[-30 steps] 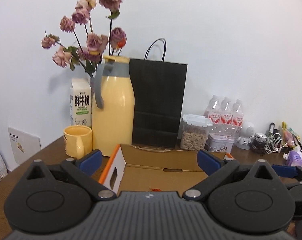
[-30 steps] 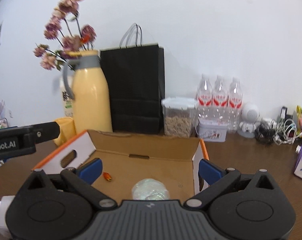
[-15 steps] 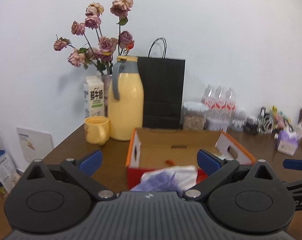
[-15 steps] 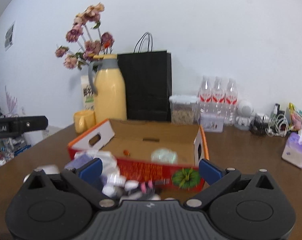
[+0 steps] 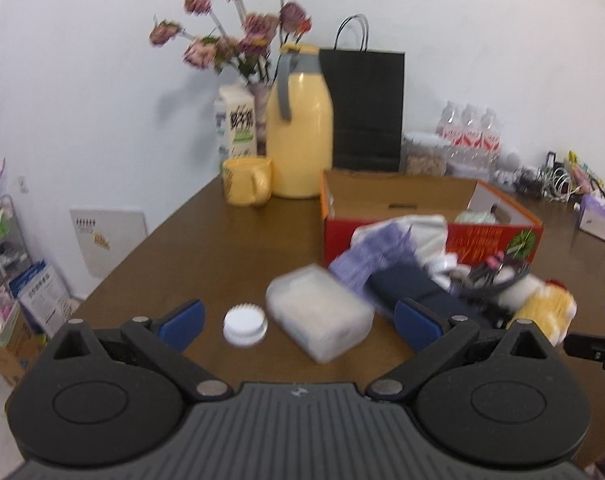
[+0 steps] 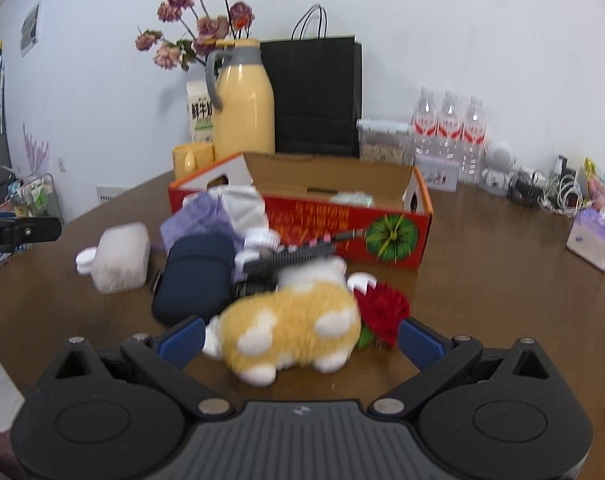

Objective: Organize objects
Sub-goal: 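Move the left gripper to the white bottle cap and grasp it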

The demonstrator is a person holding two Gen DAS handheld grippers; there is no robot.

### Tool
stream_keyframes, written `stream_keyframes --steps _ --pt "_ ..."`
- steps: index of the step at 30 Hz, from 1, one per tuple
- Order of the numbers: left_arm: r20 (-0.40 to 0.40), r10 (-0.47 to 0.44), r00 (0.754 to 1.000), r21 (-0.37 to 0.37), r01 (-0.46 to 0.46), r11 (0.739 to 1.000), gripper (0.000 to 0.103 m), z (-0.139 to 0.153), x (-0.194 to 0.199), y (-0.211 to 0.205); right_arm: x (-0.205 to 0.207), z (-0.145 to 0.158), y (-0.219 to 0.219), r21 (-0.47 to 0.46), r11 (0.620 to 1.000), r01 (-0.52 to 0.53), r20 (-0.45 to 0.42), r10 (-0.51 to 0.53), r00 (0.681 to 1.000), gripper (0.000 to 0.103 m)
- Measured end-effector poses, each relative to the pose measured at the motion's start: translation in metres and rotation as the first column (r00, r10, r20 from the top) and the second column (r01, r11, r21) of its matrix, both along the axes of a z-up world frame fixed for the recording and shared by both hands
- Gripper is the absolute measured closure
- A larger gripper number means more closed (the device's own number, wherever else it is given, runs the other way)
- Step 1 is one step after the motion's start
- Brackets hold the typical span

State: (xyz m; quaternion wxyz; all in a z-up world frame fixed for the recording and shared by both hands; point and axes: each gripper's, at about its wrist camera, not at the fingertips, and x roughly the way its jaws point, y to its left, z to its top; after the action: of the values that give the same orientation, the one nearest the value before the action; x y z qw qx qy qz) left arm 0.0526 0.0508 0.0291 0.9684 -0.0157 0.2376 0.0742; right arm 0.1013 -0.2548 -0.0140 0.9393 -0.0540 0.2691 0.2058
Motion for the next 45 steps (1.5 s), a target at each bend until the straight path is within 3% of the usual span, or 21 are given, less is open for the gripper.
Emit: stream_keyframes --steps 14,20,29,37,41,44,45 --pt "-0.018 0.021 1.000 -0.016 -0.021 1.000 0.000 -0.006 -0.004 0.012 0.010 -0.002 0.015 -0.052 0.998 -0.018 -0.010 0.017 1.000 0.000" --pt "-0.031 0.052 0.998 -0.024 -0.053 0.998 0.000 -0.011 0.001 0.025 0.040 0.004 0.035 -0.118 0.992 -0.048 -0.002 0.048 0.999 0.000" --pt "-0.133 0.095 0.987 0.015 -0.094 0.995 0.000 -0.037 0.039 0.055 0.090 0.000 0.074 -0.214 0.974 -0.071 -0.031 0.066 0.997 0.000" --pt "-0.162 0.082 0.983 -0.004 -0.084 0.996 0.013 -0.049 0.064 0.068 0.102 0.006 0.083 -0.235 0.970 -0.061 0.003 0.064 0.998 0.000" --pt "-0.178 0.070 0.982 -0.012 -0.074 0.997 0.027 -0.056 0.076 0.069 0.108 0.009 0.086 -0.252 0.966 -0.060 0.018 0.067 0.998 0.000" --pt "-0.186 0.067 0.980 -0.014 -0.071 0.997 0.032 -0.060 0.084 0.069 0.111 0.011 0.088 -0.258 0.964 -0.064 0.031 0.075 0.997 0.000" --pt "-0.189 0.062 0.980 -0.016 -0.066 0.998 0.038 -0.062 0.086 0.069 0.112 0.012 0.089 -0.258 0.964 -0.066 0.034 0.078 0.996 0.000"
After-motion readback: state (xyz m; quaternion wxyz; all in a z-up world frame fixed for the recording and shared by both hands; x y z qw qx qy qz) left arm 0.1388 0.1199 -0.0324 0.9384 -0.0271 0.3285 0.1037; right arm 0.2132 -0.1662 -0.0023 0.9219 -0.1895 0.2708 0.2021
